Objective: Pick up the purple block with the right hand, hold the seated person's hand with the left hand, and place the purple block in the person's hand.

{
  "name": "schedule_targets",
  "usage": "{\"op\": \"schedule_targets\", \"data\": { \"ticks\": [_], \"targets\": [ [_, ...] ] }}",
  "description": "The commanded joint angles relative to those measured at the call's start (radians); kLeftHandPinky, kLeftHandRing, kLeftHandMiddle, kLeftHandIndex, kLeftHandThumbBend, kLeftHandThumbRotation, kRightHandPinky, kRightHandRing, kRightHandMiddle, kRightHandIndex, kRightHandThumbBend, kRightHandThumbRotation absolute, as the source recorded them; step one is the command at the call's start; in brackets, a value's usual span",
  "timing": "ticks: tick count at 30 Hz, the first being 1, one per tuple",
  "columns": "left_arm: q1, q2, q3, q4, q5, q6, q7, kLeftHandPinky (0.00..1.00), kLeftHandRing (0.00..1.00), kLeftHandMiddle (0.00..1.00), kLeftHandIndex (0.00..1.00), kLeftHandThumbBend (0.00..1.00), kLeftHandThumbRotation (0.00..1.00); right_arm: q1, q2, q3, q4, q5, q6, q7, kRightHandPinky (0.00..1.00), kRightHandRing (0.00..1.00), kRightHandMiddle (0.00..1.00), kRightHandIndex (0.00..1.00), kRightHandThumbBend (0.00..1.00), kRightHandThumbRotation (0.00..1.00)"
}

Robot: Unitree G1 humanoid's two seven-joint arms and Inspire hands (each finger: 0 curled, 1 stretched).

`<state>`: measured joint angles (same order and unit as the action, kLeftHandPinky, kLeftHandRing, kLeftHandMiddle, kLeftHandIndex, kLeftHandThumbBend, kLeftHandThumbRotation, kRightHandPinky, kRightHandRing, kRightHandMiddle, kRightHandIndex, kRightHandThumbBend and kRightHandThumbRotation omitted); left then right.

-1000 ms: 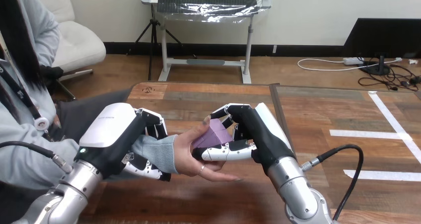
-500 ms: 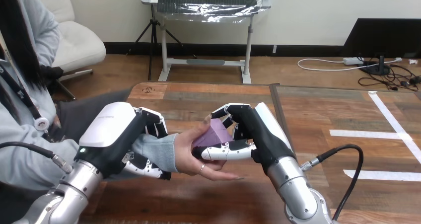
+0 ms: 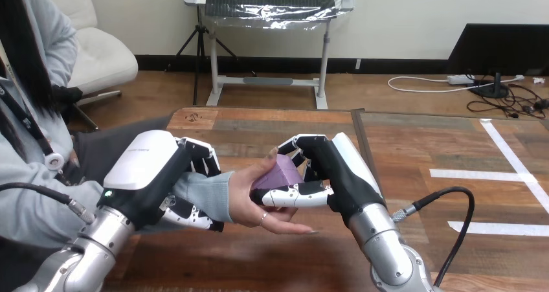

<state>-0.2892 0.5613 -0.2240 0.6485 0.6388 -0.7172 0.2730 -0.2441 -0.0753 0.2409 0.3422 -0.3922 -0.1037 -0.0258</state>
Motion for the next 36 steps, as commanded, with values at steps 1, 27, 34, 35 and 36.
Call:
{"op": "schedule_targets", "data": {
  "ticks": [1, 27, 34, 35, 36],
  "targets": [
    [-0.098, -0.034, 0.026, -0.134, -0.009, -0.022, 0.048, 0.28, 0.32, 0.37, 0.39, 0.95, 0.0, -0.07, 0.015, 0.027, -0.03, -0.02, 0.014, 0.002, 0.17, 0.22, 0.28, 0.31, 0.53, 0.31],
    [-0.046, -0.025, 0.041, -0.16, 0.008, -0.014, 0.092, 0.65, 0.62, 0.64, 0.66, 0.92, 0.12, -0.099, -0.025, 0.033, -0.013, -0.069, 0.01, 0.006, 0.67, 0.75, 0.78, 0.84, 0.93, 0.62],
    [-0.03, -0.018, 0.041, -0.171, 0.006, -0.012, 0.099, 0.75, 0.71, 0.72, 0.74, 0.91, 0.19, -0.103, -0.031, 0.031, -0.012, -0.066, 0.01, 0.005, 0.72, 0.81, 0.86, 0.92, 0.99, 0.71],
    [-0.025, -0.016, 0.042, -0.178, 0.003, -0.009, 0.096, 0.76, 0.72, 0.72, 0.75, 0.91, 0.2, -0.104, -0.032, 0.03, -0.013, -0.065, 0.009, 0.004, 0.72, 0.82, 0.87, 0.93, 0.99, 0.71],
    [-0.021, -0.015, 0.043, -0.183, 0.002, -0.008, 0.093, 0.77, 0.73, 0.74, 0.76, 0.92, 0.21, -0.104, -0.033, 0.029, -0.013, -0.065, 0.008, 0.004, 0.73, 0.83, 0.88, 0.94, 0.99, 0.72]
  ]
}}
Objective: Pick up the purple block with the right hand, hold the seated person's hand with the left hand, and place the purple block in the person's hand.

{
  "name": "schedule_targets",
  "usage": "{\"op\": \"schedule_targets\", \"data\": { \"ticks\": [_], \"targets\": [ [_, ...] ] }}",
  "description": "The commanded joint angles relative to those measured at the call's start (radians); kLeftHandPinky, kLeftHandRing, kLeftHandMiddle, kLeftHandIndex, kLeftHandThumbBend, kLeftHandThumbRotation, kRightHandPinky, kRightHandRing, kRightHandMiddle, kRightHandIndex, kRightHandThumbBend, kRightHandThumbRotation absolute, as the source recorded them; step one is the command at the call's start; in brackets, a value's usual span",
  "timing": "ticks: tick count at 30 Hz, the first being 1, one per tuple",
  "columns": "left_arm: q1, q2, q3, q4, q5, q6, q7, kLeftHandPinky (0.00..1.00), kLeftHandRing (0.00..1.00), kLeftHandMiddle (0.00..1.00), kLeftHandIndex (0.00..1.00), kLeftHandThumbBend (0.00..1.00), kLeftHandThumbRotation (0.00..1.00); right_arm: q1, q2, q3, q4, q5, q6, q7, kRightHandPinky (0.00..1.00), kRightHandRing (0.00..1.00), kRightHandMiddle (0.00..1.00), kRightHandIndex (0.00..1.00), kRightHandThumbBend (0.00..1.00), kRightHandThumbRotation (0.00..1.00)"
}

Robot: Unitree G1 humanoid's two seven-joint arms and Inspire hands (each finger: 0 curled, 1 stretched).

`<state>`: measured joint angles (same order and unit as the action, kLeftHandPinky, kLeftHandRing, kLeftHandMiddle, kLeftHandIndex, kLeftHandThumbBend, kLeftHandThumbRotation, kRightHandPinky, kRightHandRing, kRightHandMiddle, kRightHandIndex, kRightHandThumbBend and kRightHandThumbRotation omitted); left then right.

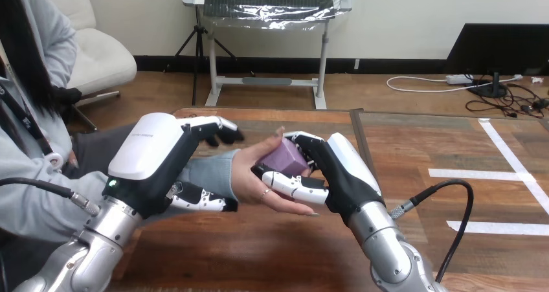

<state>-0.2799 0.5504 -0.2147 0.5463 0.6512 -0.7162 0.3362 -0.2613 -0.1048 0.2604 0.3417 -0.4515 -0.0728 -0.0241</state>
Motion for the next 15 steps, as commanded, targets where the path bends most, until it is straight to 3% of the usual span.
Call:
{"op": "schedule_targets", "data": {
  "ticks": [1, 7, 15],
  "targets": [
    [-0.028, -0.003, 0.034, -0.083, -0.011, -0.008, 0.028, 0.78, 0.74, 0.75, 0.77, 0.92, 0.22, -0.087, -0.004, 0.009, -0.013, -0.005, -0.023, 0.001, 0.73, 0.84, 0.89, 0.94, 1.0, 0.73],
    [-0.009, 0.004, 0.042, -0.101, -0.018, -0.012, 0.027, 0.8, 0.82, 0.81, 0.83, 0.95, 0.26, -0.086, -0.004, 0.003, -0.016, 0.001, -0.03, -0.009, 0.75, 0.89, 0.94, 0.98, 1.0, 0.77],
    [0.021, 0.01, 0.057, -0.128, -0.023, -0.014, 0.029, 0.82, 0.9, 0.9, 0.9, 0.99, 0.35, -0.084, -0.009, -0.009, -0.005, 0.017, -0.083, -0.032, 0.84, 0.96, 0.98, 1.0, 1.0, 0.8]
  ]
}}
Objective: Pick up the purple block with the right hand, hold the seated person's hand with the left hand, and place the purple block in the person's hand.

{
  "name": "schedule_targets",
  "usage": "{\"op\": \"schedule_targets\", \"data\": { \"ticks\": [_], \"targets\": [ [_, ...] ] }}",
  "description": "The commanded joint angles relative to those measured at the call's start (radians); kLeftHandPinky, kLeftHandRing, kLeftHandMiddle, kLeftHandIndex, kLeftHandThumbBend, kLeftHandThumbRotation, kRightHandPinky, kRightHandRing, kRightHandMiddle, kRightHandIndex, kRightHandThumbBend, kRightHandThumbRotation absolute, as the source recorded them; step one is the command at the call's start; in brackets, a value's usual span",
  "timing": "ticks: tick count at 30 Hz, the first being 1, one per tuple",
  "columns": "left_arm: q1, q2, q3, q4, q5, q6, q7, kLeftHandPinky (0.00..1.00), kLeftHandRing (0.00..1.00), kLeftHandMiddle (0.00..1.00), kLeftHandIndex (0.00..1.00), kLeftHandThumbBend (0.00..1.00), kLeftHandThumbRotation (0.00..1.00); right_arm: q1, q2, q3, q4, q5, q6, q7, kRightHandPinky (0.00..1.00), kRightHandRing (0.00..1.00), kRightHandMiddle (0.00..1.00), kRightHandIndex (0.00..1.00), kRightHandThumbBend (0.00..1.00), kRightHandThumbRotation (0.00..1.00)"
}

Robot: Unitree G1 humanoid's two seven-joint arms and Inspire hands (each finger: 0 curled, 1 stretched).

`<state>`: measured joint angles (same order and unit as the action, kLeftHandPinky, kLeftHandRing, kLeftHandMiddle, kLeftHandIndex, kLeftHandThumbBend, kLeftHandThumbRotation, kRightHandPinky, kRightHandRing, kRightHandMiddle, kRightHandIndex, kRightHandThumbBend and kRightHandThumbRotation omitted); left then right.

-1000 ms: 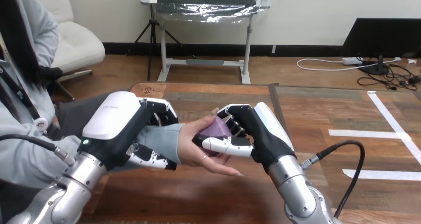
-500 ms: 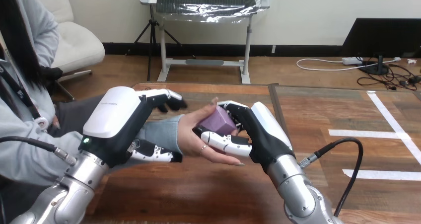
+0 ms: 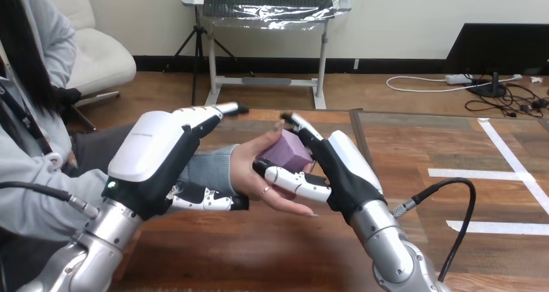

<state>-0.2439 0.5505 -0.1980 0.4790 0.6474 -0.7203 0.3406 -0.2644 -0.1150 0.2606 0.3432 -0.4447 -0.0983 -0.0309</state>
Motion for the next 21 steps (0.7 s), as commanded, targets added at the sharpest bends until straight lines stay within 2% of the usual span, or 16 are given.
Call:
{"op": "schedule_targets", "data": {
  "ticks": [1, 15, 21],
  "targets": [
    [-0.01, 0.01, 0.043, -0.064, -0.024, -0.011, 0.022, 0.82, 0.9, 0.91, 0.91, 1.0, 0.36, -0.081, -0.001, -0.011, -0.006, 0.013, -0.062, -0.025, 0.85, 0.96, 0.99, 1.0, 1.0, 0.8],
    [0.028, 0.018, 0.07, -0.073, -0.034, -0.035, 0.024, 0.85, 0.95, 0.97, 0.97, 1.0, 0.51, -0.091, -0.029, -0.026, 0.014, 0.032, -0.111, -0.013, 0.94, 1.0, 1.0, 1.0, 1.0, 0.87],
    [0.042, 0.021, 0.083, -0.07, -0.03, -0.048, 0.034, 0.86, 0.96, 0.98, 0.99, 1.0, 0.55, -0.102, -0.045, -0.036, 0.034, 0.034, -0.142, -0.016, 0.93, 1.0, 1.0, 1.0, 1.0, 0.91]
  ]
}}
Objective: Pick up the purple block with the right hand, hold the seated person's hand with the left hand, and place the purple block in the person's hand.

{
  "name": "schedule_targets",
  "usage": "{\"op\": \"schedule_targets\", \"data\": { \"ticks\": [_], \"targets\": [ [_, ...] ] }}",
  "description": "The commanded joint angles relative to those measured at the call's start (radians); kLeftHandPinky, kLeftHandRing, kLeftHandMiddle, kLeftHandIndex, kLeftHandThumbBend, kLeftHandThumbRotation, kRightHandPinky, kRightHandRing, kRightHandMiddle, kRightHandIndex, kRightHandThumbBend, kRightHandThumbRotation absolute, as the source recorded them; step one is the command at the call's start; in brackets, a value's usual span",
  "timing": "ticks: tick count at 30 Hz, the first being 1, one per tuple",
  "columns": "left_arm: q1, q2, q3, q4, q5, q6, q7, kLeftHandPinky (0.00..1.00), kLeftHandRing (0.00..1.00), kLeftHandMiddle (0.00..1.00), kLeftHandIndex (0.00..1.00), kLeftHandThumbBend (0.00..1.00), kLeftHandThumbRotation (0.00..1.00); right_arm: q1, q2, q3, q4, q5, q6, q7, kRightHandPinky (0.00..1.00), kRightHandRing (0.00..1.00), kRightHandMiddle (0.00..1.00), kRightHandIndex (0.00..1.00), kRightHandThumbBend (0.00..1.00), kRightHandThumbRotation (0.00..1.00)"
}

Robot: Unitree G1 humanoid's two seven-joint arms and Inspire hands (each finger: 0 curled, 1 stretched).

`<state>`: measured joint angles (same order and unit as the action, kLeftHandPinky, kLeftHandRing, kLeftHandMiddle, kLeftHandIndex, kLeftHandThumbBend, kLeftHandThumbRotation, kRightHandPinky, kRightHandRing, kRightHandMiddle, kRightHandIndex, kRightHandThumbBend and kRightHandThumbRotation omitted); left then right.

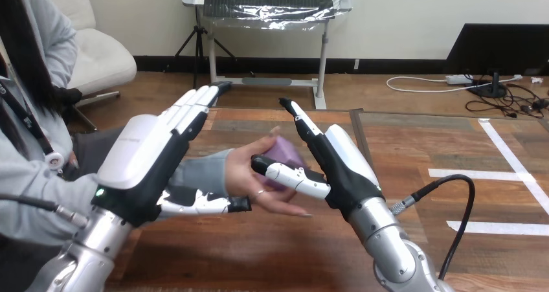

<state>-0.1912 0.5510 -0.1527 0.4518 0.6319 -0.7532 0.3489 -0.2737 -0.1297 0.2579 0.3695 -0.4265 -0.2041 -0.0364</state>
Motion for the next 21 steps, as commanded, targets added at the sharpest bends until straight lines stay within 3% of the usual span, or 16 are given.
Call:
{"op": "schedule_targets", "data": {
  "ticks": [1, 9, 21],
  "targets": [
    [-0.006, 0.021, 0.041, -0.043, -0.017, -0.018, 0.026, 0.86, 0.96, 0.98, 0.99, 1.0, 0.56, -0.095, -0.034, -0.035, 0.01, 0.014, -0.04, -0.012, 0.93, 1.0, 1.0, 1.0, 1.0, 0.91],
    [0.012, 0.023, 0.062, -0.032, -0.018, -0.046, 0.044, 0.89, 0.98, 0.99, 0.99, 1.0, 0.56, -0.112, -0.058, -0.039, 0.033, 0.015, -0.07, -0.013, 0.93, 1.0, 1.0, 1.0, 1.0, 0.96],
    [0.029, 0.012, 0.094, 0.015, -0.054, -0.145, 0.079, 0.9, 0.97, 0.98, 0.99, 1.0, 0.58, -0.136, -0.087, -0.058, 0.07, 0.045, -0.139, -0.004, 0.93, 1.0, 1.0, 1.0, 1.0, 1.0]
  ]
}}
